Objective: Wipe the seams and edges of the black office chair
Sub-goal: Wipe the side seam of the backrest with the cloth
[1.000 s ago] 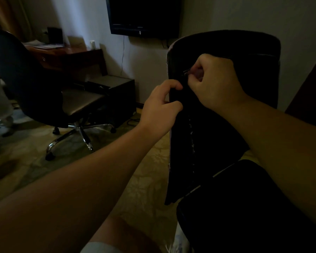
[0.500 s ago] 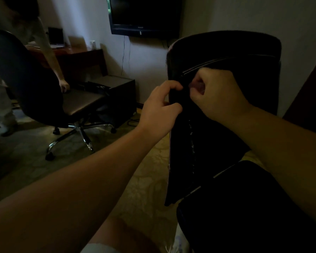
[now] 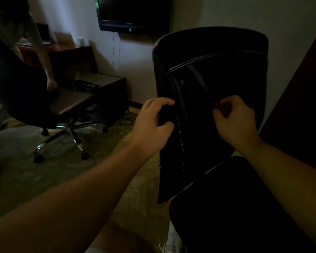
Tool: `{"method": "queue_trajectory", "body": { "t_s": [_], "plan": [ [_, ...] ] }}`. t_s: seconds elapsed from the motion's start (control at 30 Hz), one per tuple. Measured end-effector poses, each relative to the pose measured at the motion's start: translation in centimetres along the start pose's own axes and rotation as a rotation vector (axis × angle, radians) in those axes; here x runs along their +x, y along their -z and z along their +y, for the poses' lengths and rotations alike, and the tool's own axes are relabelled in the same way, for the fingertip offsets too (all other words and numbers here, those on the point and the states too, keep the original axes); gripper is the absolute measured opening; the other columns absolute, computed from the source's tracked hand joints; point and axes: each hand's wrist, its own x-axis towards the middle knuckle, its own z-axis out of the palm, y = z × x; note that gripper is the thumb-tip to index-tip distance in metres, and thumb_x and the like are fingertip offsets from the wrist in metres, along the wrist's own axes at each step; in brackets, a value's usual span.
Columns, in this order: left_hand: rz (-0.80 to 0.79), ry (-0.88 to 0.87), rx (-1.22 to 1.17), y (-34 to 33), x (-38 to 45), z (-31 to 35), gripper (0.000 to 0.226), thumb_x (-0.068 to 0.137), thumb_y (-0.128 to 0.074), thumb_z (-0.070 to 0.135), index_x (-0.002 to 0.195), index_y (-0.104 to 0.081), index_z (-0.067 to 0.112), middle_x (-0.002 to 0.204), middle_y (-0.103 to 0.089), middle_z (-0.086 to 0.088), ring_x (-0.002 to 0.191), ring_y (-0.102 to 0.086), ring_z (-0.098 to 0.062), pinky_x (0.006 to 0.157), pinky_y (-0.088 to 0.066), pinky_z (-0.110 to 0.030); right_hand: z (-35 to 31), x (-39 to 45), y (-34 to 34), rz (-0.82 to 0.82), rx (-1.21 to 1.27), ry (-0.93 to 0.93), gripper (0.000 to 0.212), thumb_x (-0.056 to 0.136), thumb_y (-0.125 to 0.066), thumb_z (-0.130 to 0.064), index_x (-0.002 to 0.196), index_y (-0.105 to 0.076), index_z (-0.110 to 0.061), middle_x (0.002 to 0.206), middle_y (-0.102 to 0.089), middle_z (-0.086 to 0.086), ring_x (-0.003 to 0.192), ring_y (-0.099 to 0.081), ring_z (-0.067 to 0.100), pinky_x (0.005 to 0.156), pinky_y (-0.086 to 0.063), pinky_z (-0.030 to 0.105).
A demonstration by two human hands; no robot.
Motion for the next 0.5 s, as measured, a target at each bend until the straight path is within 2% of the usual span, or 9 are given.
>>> {"method": "queue_trajectory", "body": {
  "t_s": [0.1, 0.2, 0.23, 0.3, 0.37, 0.47, 0.5],
  "plan": [
    [0.029, -0.004, 0.005, -0.5, 0.2, 0.0, 0.049, 0.075, -0.063, 0.012, 0.113, -0.060, 0.042, 0.124, -0.051, 0.016, 0.113, -0.059, -0.012, 0.098, -0.054, -0.042, -0.4, 1.8, -0.4, 0.049, 0.049, -0.036, 0.017, 0.091, -0.064, -0.021, 0.107, -0.058, -0.017, 0.097, -0.060, -0.006, 0.084, -0.056, 0.004, 0.067, -0.037, 0.002],
    [0.043, 0.010, -0.002, -0.6, 0.2, -0.1, 0.052, 0.075, -0.063, 0.010, 0.109, -0.060, 0.048, 0.122, -0.052, 0.021, 0.110, -0.061, -0.013, 0.097, -0.055, -0.044, -1.4, 2.7, -1.8, 0.144, 0.165, -0.186, 0.016, 0.091, -0.064, -0.022, 0.105, -0.061, -0.014, 0.098, -0.063, -0.004, 0.093, -0.061, 0.012, 0.079, -0.047, 0.019],
    [0.045, 0.021, -0.006, -0.6, 0.2, -0.1, 0.050, 0.075, -0.063, 0.011, 0.109, -0.062, 0.048, 0.121, -0.053, 0.022, 0.109, -0.061, -0.013, 0.096, -0.055, -0.045, -1.7, 2.8, -2.2, 0.152, 0.169, -0.178, 0.014, 0.091, -0.065, -0.021, 0.103, -0.062, -0.014, 0.096, -0.063, -0.004, 0.089, -0.061, 0.010, 0.078, -0.046, 0.016],
    [0.049, 0.042, -0.006, -0.5, 0.3, -0.1, 0.047, 0.075, -0.063, 0.014, 0.109, -0.063, 0.046, 0.118, -0.054, 0.023, 0.106, -0.062, -0.014, 0.093, -0.056, -0.045, -2.2, 2.4, -2.7, 0.103, 0.124, -0.060, 0.010, 0.090, -0.065, -0.018, 0.099, -0.063, -0.017, 0.088, -0.060, -0.010, 0.078, -0.056, -0.002, 0.067, -0.040, 0.002],
    [0.040, 0.045, -0.010, -0.5, 0.4, 0.0, 0.046, 0.075, -0.062, 0.014, 0.109, -0.063, 0.046, 0.119, -0.054, 0.020, 0.106, -0.063, -0.015, 0.093, -0.057, -0.046, -2.2, 2.3, -2.7, 0.073, 0.128, -0.019, 0.008, 0.090, -0.065, -0.019, 0.098, -0.065, -0.016, 0.087, -0.061, -0.012, 0.079, -0.058, -0.002, 0.068, -0.041, 0.000],
    [0.029, 0.062, -0.037, -0.5, 0.4, 0.3, 0.046, 0.075, -0.062, 0.015, 0.107, -0.063, 0.048, 0.120, -0.055, 0.017, 0.106, -0.064, -0.017, 0.092, -0.057, -0.046, -1.3, 3.9, -2.3, 0.177, 0.113, -0.189, 0.017, 0.092, -0.064, -0.023, 0.104, -0.068, -0.012, 0.097, -0.068, 0.000, 0.095, -0.065, 0.015, 0.081, -0.049, 0.021],
    [0.037, 0.069, -0.043, -0.5, 0.4, 0.4, 0.045, 0.074, -0.061, 0.015, 0.105, -0.063, 0.049, 0.119, -0.056, 0.016, 0.105, -0.064, -0.018, 0.092, -0.057, -0.047, -1.2, 4.3, -2.0, 0.191, 0.096, -0.231, 0.019, 0.092, -0.063, -0.023, 0.105, -0.068, -0.011, 0.100, -0.068, 0.002, 0.097, -0.065, 0.017, 0.080, -0.047, 0.022]
  ]
}}
